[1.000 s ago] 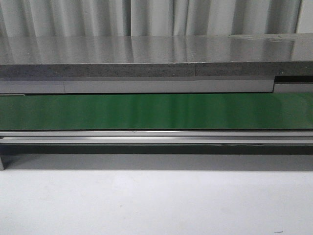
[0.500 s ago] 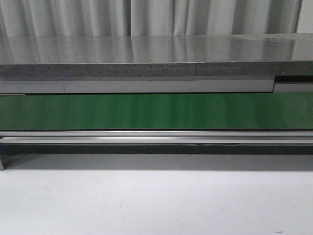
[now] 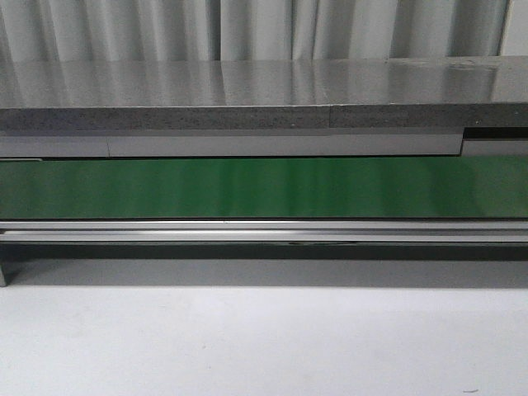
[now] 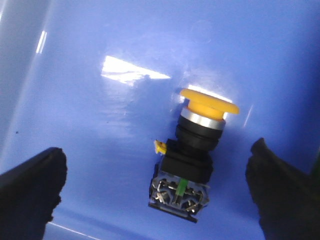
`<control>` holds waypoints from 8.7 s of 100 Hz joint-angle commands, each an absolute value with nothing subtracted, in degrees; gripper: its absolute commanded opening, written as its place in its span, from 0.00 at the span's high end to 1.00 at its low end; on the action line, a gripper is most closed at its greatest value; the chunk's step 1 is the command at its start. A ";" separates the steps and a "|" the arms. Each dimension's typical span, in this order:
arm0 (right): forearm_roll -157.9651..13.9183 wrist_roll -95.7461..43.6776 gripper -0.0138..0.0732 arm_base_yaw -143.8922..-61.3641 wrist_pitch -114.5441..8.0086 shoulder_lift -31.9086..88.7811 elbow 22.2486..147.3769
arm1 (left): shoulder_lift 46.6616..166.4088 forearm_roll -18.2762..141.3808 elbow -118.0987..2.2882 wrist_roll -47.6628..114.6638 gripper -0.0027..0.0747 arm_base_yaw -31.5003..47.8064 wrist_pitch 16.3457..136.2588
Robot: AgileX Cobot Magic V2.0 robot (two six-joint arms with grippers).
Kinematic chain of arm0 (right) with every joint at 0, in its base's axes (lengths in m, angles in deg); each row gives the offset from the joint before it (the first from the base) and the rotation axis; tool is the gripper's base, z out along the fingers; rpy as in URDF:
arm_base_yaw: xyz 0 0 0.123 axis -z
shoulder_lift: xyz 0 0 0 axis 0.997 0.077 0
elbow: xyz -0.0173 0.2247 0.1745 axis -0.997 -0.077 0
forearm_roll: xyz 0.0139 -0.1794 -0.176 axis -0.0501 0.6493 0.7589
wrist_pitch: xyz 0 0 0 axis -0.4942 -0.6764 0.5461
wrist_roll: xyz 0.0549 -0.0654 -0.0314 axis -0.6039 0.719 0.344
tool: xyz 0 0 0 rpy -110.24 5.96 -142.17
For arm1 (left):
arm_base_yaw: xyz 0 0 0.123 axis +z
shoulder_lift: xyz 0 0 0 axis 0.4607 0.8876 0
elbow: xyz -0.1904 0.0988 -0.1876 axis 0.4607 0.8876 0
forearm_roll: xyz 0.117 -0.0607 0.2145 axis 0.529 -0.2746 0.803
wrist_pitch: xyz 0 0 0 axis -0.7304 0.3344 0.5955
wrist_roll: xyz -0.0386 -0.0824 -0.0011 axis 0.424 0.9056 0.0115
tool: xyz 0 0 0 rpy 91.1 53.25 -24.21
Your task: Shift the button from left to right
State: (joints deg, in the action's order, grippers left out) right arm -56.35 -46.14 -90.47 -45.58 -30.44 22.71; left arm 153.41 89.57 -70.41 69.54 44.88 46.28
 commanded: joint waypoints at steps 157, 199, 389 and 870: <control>-55.78 -46.17 0.92 -90.37 -40.70 -31.43 22.74 | 140.79 80.63 -72.24 66.39 0.96 34.55 46.62; -55.78 -46.17 0.92 -90.37 -40.70 -31.43 22.74 | 144.35 77.46 -72.24 65.98 0.65 32.72 44.90; -55.78 -46.17 0.92 -90.37 -40.70 -31.43 22.74 | 57.74 75.41 -15.53 61.05 0.20 22.99 84.09; -61.90 -40.53 0.59 -100.14 -77.45 56.69 94.92 | 57.74 75.41 -15.39 61.05 0.96 22.99 83.54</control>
State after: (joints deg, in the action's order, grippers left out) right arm -63.77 -41.05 -102.34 -76.35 60.72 91.02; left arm 57.16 76.23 -13.76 61.14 23.40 79.00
